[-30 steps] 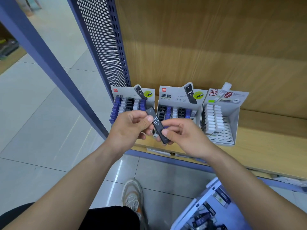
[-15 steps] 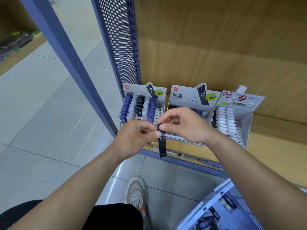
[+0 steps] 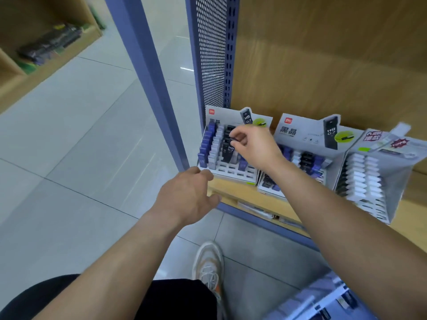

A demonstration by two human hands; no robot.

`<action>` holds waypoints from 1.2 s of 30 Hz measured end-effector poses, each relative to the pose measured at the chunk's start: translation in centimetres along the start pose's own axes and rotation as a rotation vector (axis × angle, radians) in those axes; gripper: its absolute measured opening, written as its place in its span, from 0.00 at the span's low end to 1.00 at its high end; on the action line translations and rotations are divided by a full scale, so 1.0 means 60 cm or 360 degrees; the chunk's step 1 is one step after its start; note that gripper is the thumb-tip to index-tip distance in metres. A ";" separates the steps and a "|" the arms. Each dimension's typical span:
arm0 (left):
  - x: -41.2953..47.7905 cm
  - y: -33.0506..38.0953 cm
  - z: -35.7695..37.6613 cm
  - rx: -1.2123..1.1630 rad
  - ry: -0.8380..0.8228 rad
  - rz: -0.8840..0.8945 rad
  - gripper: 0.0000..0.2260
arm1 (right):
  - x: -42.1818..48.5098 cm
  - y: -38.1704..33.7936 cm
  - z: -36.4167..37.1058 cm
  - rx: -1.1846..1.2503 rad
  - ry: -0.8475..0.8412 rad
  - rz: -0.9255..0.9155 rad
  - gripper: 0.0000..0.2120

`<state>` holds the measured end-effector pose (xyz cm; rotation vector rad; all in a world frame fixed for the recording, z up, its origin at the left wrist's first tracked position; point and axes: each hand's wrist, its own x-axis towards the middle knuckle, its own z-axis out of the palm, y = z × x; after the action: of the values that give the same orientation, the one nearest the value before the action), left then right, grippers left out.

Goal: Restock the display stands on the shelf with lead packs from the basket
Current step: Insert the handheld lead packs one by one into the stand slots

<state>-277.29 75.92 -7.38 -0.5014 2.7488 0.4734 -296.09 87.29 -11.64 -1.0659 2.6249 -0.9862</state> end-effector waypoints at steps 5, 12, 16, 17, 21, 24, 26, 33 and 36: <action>0.007 -0.001 -0.001 -0.0051 -0.0002 0.0020 0.21 | 0.013 0.011 0.033 -0.0154 0.0029 -0.0076 0.08; 0.009 -0.004 0.000 -0.0124 0.0008 0.0040 0.20 | 0.010 0.010 0.028 -0.0257 -0.0016 -0.0080 0.08; 0.010 -0.007 0.001 -0.0157 0.0017 0.0042 0.19 | 0.005 0.010 0.027 -0.0217 -0.0069 -0.0068 0.07; 0.011 -0.007 0.001 -0.0165 0.0020 0.0043 0.19 | 0.003 0.009 0.027 -0.0221 -0.0078 -0.0068 0.06; 0.012 -0.009 0.000 -0.0196 0.0006 0.0036 0.18 | 0.000 0.001 0.030 -0.0224 -0.0103 -0.0073 0.06; 0.011 -0.009 0.000 -0.0220 0.0002 0.0027 0.18 | -0.004 -0.005 0.033 -0.0246 -0.0132 -0.0108 0.06; 0.011 -0.009 -0.001 -0.0232 0.0001 0.0023 0.18 | -0.006 -0.007 0.033 -0.0249 -0.0142 -0.0110 0.06; 0.009 -0.007 -0.005 -0.0269 -0.0006 0.0021 0.18 | -0.008 0.002 0.029 -0.0288 -0.0161 -0.0103 0.06; 0.010 -0.008 -0.006 -0.0270 -0.0006 0.0017 0.17 | -0.002 0.004 0.034 -0.0363 -0.0110 -0.0118 0.06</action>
<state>-277.73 75.21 -7.38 -0.5259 2.7228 0.7138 -295.40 86.41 -13.37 -1.2294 2.7070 -0.6602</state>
